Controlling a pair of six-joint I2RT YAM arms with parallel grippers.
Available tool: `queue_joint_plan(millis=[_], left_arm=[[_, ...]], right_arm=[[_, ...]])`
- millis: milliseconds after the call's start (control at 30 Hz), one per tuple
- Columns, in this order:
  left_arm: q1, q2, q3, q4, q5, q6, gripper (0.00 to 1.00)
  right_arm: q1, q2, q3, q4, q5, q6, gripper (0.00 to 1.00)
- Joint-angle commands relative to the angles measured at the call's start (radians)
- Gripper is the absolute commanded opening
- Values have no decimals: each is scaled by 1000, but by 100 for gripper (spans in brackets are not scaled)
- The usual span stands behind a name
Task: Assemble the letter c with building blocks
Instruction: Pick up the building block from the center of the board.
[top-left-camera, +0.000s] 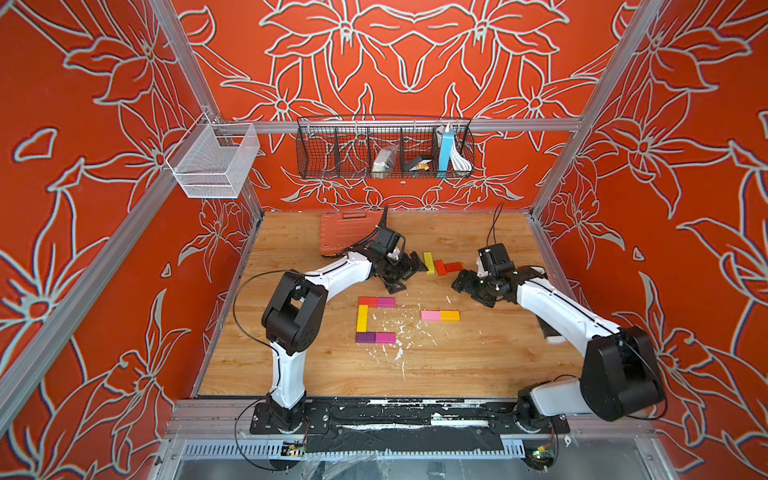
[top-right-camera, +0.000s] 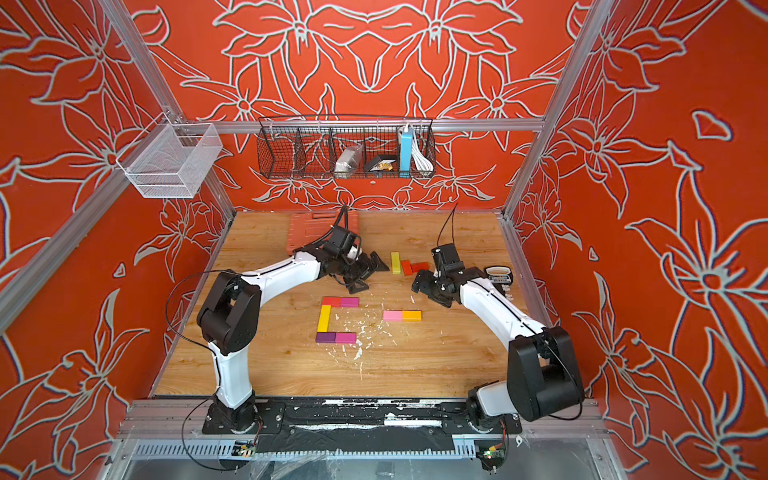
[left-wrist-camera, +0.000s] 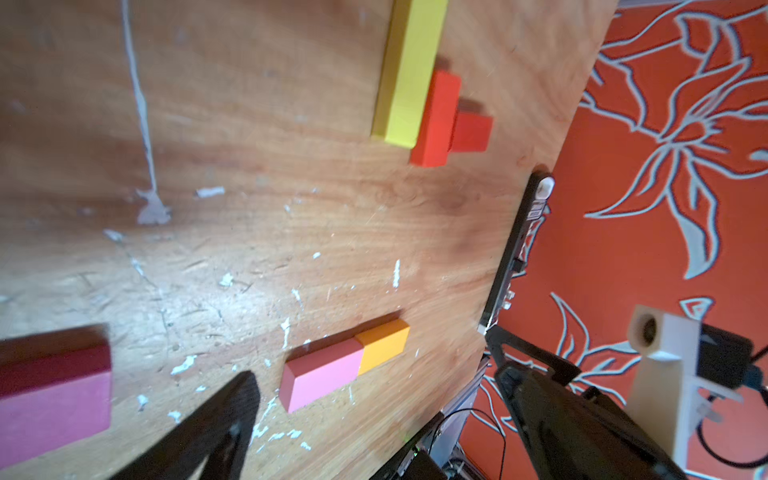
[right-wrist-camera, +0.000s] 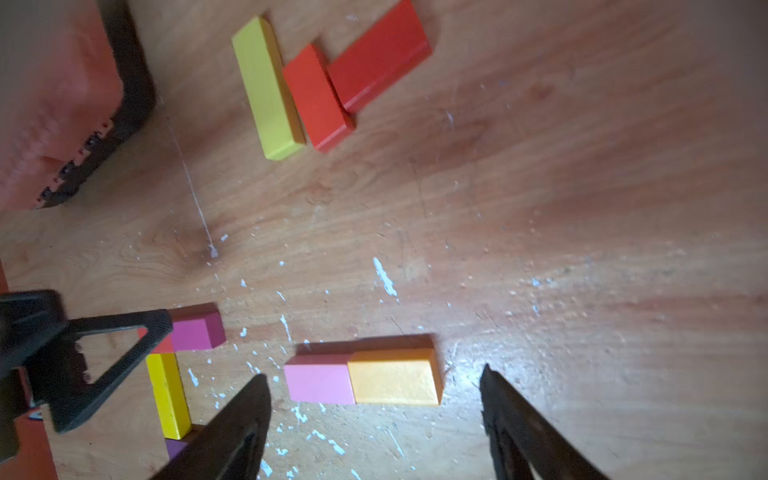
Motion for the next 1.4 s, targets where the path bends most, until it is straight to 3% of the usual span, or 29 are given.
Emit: queue_joint_plan(millis=[0,167,500,1367], left_arm=[[14,-14,81,-228,-105,162,99],[86,-60,75,-269,-124,205,99],[204,-163,-114,-184,-18,201,99],[255,-131,-211,-84,115,174,98]], right_arm=[[-5,94,122,-59,-22,-78,80],[4,253,300,-120,-52,-119,75],[87,522,568,-210,-5,-136,68],[131,872,941,-403,162,-175,70]])
